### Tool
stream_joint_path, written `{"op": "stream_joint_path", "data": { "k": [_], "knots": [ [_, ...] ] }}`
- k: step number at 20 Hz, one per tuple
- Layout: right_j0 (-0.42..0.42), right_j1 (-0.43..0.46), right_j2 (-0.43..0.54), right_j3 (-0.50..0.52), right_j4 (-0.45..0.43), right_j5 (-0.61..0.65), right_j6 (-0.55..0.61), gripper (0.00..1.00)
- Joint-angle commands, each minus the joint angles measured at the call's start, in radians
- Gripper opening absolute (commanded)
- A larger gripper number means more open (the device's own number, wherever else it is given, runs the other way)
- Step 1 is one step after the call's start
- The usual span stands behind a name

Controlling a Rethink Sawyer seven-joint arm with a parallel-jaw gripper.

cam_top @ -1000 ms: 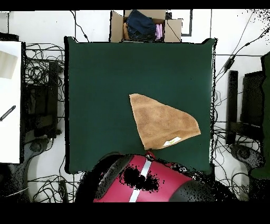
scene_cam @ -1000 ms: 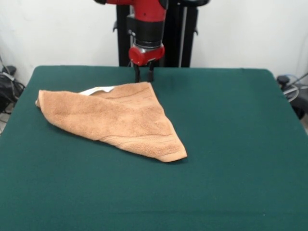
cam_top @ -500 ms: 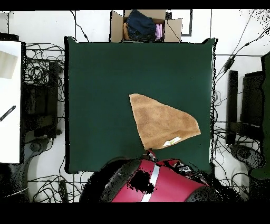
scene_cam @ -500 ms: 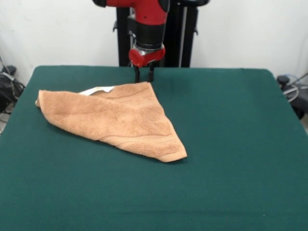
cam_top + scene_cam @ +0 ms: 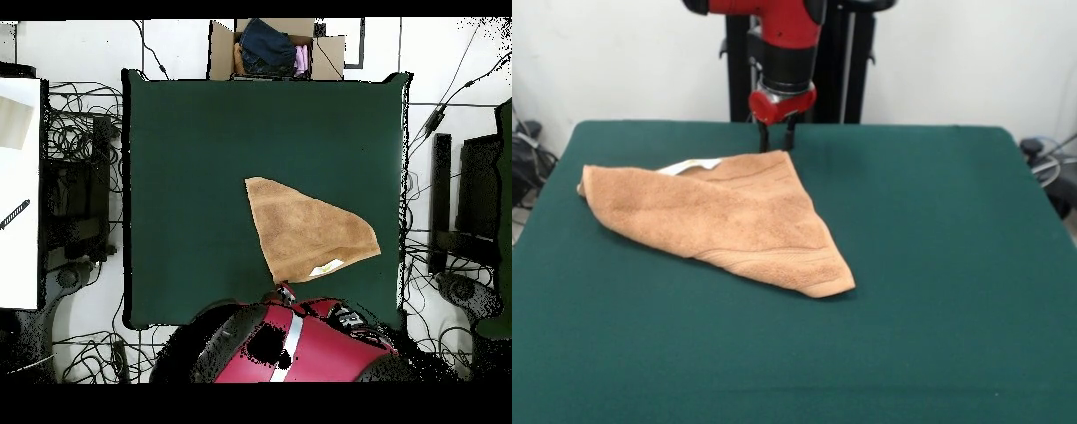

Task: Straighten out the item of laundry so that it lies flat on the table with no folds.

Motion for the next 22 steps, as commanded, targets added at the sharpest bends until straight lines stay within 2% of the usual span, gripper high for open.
{"op": "stream_joint_path", "data": {
  "k": [1,17,22],
  "knots": [
    [-0.005,-0.006,0.147,-0.129,0.078,0.062,0.177,1.0],
    [-0.032,-0.078,0.188,-0.097,0.081,0.157,0.156,1.0],
    [-0.032,-0.065,0.185,-0.101,0.077,0.14,0.166,1.0]
  ]
}}
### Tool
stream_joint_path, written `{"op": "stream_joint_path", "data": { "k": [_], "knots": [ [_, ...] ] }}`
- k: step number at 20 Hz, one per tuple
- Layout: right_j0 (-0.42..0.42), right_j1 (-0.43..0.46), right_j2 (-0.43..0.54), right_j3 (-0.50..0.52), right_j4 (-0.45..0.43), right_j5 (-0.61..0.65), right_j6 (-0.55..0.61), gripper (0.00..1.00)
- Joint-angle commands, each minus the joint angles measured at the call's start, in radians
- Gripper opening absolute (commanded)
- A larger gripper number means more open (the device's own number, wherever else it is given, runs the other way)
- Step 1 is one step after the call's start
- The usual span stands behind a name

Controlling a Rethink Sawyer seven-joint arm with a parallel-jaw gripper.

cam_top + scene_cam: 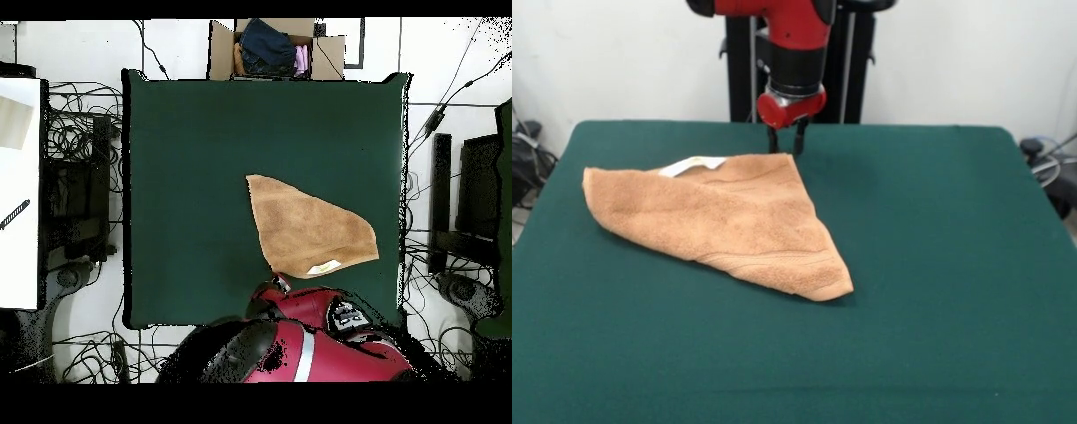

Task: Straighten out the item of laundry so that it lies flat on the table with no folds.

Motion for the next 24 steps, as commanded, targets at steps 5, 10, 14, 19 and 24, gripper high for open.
{"op": "stream_joint_path", "data": {
  "k": [5,10,14,19,24],
  "knots": [
    [0.003,-0.003,0.09,-0.104,0.048,0.033,0.164,1.0],
    [-0.018,-0.028,0.107,-0.099,0.039,0.057,0.147,1.0],
    [-0.031,-0.042,0.12,-0.09,0.044,0.08,0.141,1.0],
    [-0.03,-0.062,0.121,-0.076,0.076,0.125,0.151,1.0],
    [-0.036,-0.064,0.125,-0.051,0.133,0.173,0.175,1.0]
  ]
}}
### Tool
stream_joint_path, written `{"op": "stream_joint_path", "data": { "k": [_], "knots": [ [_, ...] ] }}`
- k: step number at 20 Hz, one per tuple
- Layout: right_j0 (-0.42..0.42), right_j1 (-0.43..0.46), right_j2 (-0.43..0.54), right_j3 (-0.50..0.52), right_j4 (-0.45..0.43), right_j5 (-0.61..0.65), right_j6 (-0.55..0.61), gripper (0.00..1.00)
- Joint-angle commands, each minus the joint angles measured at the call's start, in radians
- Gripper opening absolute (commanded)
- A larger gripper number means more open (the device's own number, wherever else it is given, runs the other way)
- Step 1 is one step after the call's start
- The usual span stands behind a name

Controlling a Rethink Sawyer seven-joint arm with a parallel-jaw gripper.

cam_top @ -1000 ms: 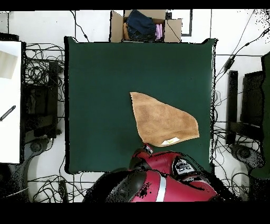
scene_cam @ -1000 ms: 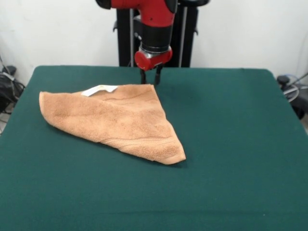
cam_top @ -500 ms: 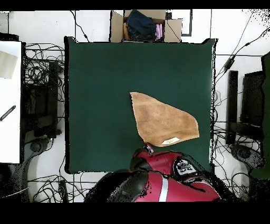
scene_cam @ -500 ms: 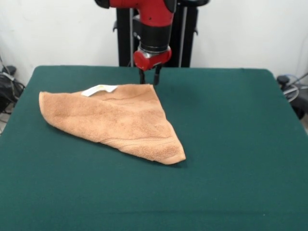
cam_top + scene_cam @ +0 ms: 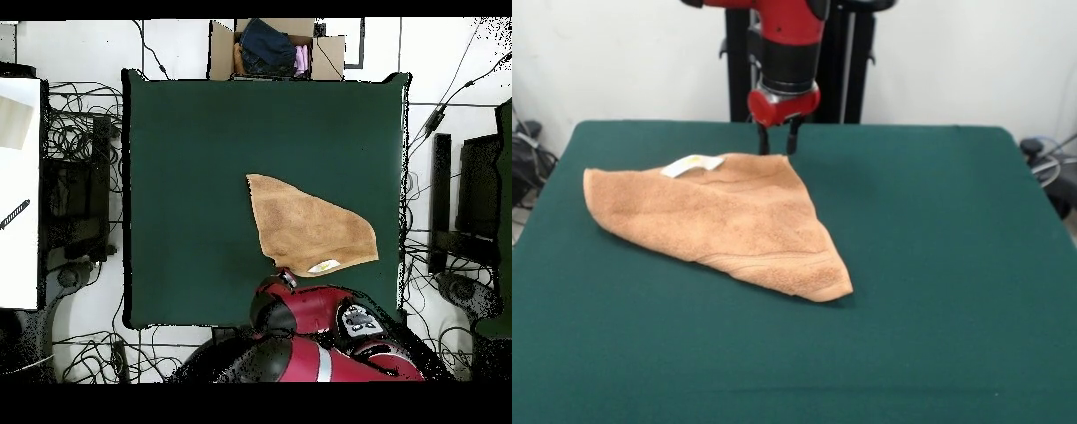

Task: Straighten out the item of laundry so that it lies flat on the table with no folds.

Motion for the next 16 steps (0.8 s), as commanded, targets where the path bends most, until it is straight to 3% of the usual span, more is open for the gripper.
{"op": "stream_joint_path", "data": {
  "k": [1,16],
  "knots": [
    [-0.005,-0.016,0.112,-0.048,0.102,0.13,0.175,1.0],
    [0.015,0.0,0.083,-0.049,0.092,0.061,0.182,1.0]
  ]
}}
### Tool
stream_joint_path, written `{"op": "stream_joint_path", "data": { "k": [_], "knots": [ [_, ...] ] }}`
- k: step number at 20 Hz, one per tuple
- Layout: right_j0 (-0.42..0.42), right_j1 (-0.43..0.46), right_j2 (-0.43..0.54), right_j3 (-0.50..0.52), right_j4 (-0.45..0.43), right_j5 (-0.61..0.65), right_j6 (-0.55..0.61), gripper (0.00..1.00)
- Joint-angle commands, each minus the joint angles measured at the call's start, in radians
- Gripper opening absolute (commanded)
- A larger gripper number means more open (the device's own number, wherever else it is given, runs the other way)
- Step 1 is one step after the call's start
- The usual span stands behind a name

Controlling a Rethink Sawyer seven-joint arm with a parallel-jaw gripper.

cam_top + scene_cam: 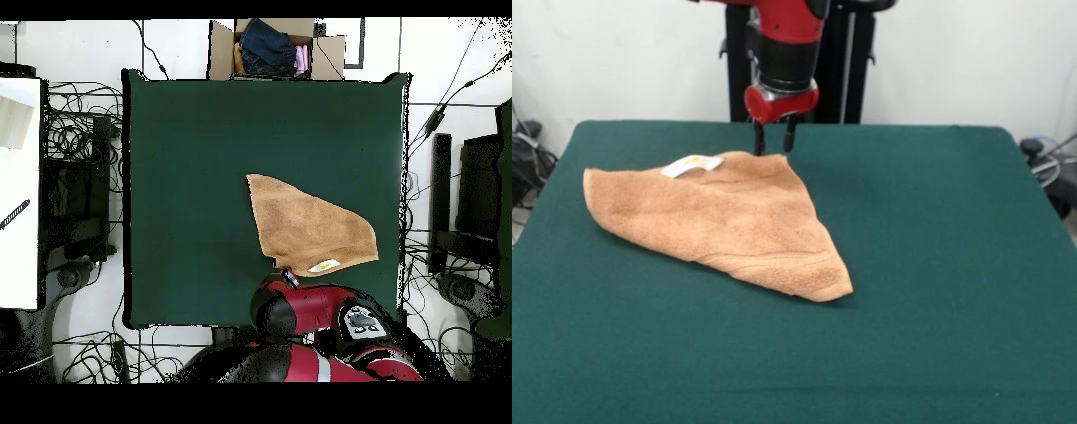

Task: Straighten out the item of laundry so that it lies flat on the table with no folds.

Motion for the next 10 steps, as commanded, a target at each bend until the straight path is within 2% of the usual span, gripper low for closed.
{"op": "stream_joint_path", "data": {
  "k": [1,4,10],
  "knots": [
    [0.02,0.023,0.075,-0.049,0.049,0.002,0.186,1.0],
    [0.05,0.045,0.042,-0.064,0.049,-0.025,0.199,1.0],
    [0.124,0.157,-0.048,-0.126,0.057,-0.139,0.229,1.0]
  ]
}}
